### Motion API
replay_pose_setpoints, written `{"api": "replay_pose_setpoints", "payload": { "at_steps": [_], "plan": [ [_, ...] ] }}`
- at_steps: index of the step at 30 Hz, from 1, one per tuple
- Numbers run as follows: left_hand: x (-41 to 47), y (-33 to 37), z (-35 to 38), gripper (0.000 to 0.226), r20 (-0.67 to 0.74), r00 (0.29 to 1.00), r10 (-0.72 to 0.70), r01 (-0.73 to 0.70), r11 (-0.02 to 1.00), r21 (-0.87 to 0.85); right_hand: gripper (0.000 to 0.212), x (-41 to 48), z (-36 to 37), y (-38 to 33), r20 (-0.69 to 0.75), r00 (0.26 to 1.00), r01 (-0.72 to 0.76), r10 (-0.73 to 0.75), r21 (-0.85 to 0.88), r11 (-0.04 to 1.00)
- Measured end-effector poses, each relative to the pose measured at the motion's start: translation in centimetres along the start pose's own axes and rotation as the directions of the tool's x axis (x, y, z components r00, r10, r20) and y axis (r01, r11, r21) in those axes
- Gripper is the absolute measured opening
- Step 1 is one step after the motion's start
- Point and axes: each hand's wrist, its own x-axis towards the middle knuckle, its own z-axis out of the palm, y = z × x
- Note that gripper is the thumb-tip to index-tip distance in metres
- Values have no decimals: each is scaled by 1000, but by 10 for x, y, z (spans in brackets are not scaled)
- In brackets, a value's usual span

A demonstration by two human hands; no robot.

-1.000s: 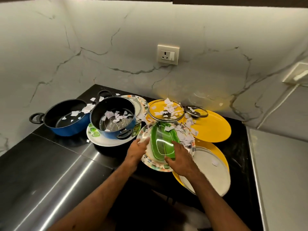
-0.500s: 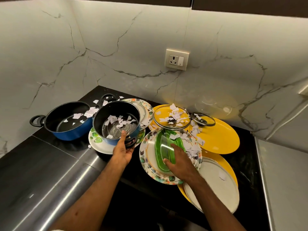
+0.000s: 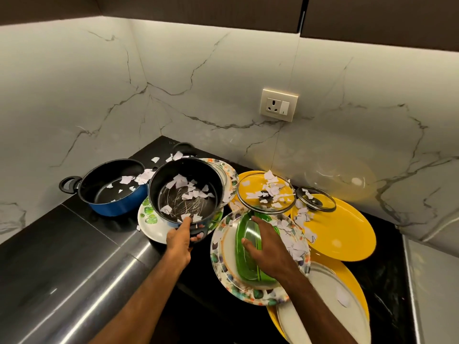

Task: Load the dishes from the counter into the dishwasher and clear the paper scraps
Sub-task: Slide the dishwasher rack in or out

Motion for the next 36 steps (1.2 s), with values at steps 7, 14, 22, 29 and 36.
{"api": "replay_pose_setpoints", "payload": {
  "at_steps": [7, 14, 22, 29, 36],
  "plan": [
    [-52, -10, 23, 27, 181, 974, 139, -189, 934, 303, 42, 16, -46, -47, -367, 917, 212, -156, 117, 970],
    [-81, -39, 50, 23, 355, 928, 109, -277, 841, 466, 43, 39, -96, -27, -523, 829, 179, -196, -84, 980],
    [-88, -52, 60, 26, 440, 888, 133, -376, 759, 531, 46, 53, -129, 17, -526, 835, -23, -159, -323, 946],
    [-82, -45, 65, 24, 470, 877, 102, -395, 712, 581, 22, 44, -138, 25, -672, 706, 73, -223, -245, 967],
    [-90, -46, 75, 22, 523, 843, 125, -469, 647, 601, 48, 51, -101, 40, -354, 935, -28, -7, -94, 995]
  ]
}}
